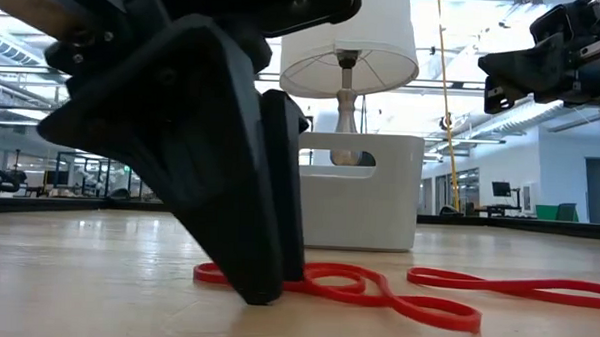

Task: Pick and place rubber bands into bin
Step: Put the red rubber band into the gray bin

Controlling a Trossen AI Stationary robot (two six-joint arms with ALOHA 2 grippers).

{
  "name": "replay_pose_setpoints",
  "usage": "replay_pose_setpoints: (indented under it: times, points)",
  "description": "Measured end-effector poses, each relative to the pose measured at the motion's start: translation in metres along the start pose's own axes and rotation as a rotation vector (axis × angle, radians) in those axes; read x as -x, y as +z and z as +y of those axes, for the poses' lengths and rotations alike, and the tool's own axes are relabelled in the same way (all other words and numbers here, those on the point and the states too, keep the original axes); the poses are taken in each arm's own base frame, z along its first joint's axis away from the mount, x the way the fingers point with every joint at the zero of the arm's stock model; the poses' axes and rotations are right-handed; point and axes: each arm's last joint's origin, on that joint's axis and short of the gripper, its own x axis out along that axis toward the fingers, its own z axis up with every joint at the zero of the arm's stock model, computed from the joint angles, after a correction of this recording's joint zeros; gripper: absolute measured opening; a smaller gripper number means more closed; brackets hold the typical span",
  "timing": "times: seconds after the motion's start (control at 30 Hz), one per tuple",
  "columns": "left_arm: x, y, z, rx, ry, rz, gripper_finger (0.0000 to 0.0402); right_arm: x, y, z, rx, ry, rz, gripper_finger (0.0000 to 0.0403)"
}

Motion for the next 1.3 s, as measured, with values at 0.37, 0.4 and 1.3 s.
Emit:
replay_pose_setpoints:
  times: [0.37, 0.4, 1.3]
  points:
    - [0.001, 0.002, -0.006, -0.098, -0.039, -0.024, 0.0005, 0.000, 0.000, 0.000, -0.006, -0.001, -0.002, 0.0001]
    - [0.004, 0.004, -0.007, -0.107, -0.033, -0.029, 0.0004, 0.000, 0.000, 0.000, -0.013, -0.001, 0.000, 0.0001]
    - [0.268, 0.008, -0.010, -0.227, 0.398, -0.479, 0.0001, -0.001, -0.001, 0.000, -0.049, -0.001, 0.005, 0.0001]
